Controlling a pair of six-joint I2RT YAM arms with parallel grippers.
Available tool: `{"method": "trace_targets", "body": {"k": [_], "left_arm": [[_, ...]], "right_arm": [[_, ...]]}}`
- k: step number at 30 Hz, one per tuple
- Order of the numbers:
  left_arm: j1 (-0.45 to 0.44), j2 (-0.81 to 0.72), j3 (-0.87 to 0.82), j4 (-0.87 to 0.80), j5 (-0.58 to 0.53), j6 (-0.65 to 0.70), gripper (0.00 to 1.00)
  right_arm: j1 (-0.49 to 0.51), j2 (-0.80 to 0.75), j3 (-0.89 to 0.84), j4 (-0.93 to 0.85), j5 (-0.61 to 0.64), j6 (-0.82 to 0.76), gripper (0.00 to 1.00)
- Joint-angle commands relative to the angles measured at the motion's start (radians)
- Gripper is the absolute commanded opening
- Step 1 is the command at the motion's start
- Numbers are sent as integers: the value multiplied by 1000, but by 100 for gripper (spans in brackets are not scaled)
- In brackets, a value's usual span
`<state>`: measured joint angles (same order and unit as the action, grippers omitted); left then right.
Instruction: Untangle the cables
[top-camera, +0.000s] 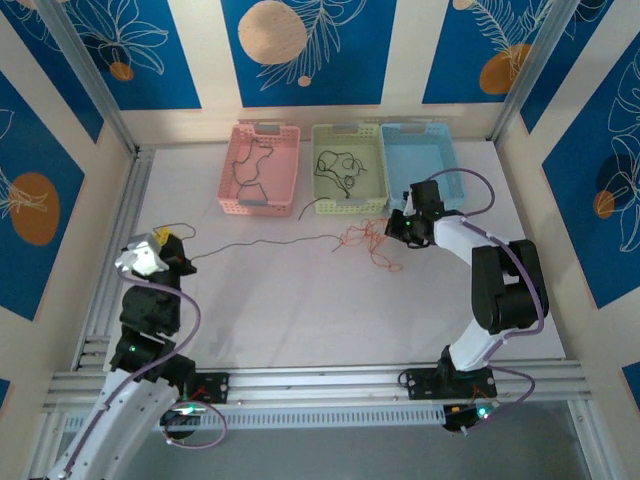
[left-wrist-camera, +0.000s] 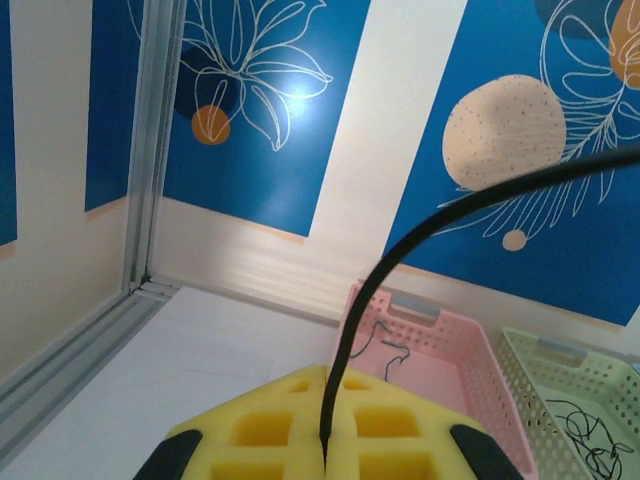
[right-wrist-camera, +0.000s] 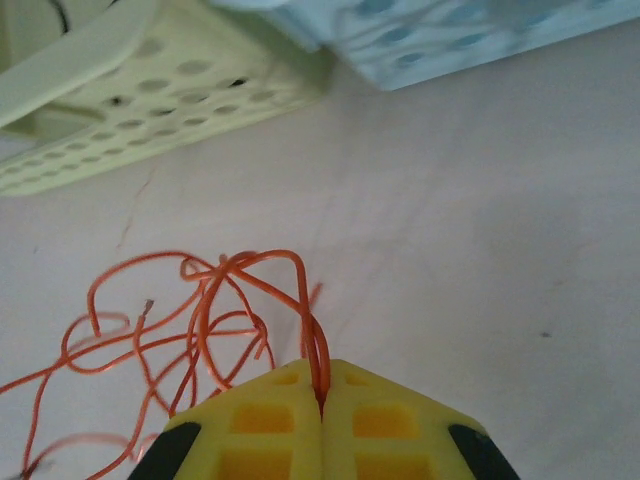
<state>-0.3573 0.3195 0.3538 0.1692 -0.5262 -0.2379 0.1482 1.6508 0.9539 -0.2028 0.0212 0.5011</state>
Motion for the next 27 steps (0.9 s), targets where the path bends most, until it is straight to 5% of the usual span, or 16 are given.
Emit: {"method": "trace_targets", "body": {"k": [1, 13, 19, 27], "left_arm": [[10, 24, 7, -16, 6, -27, 0], [10, -39, 128, -97, -24, -35, 0], [10, -79, 254, -156, -81, 49, 0], [10, -48, 390, -222, 33, 39, 0]], "right_arm": [[-7, -25, -15, 30, 23, 42, 0], [-33, -74, -132, 129, 227, 97, 0], [-35, -76, -145, 137, 230, 106, 0], [-37, -63, -136, 129, 223, 103, 0]]}}
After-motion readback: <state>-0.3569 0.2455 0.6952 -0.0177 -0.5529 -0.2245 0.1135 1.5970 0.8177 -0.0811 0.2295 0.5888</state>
